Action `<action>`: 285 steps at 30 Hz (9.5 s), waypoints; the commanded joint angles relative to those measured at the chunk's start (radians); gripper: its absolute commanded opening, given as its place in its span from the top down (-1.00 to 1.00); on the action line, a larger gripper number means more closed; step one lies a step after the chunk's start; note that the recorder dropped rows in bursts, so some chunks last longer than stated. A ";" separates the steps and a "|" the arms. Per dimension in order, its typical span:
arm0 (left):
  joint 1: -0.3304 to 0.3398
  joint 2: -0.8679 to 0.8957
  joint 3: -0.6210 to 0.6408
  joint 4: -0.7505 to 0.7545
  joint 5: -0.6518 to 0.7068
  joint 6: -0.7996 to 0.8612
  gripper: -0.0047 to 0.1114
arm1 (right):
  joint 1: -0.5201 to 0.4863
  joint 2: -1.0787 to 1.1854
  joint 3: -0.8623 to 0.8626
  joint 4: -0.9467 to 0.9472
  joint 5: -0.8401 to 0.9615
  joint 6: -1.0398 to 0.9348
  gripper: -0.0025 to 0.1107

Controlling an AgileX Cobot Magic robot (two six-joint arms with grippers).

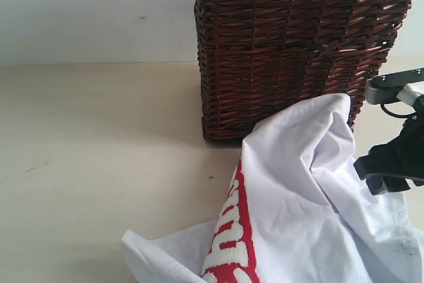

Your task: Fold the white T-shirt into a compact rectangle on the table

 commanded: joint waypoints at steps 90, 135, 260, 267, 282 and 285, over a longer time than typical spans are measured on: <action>0.003 -0.006 -0.001 -0.008 0.003 -0.004 0.92 | -0.042 -0.839 0.316 0.174 -0.937 -0.234 0.96; 0.003 -0.006 -0.001 -0.008 0.029 -0.004 0.92 | -0.039 -1.423 0.624 0.184 -0.685 -0.504 0.96; -0.666 2.141 -1.109 0.315 0.733 0.613 0.48 | -0.039 -1.423 0.624 0.210 -0.675 -0.504 0.96; -0.661 2.133 -1.109 0.383 0.614 0.590 0.92 | -0.039 -1.423 0.624 0.210 -0.675 -0.504 0.96; -0.495 1.855 -1.080 0.260 0.646 0.269 0.92 | -0.039 -1.423 0.624 0.213 -0.675 -0.504 0.96; -0.495 1.855 -1.052 0.198 0.619 0.269 0.92 | -0.039 -1.423 0.624 0.210 -0.675 -0.504 0.96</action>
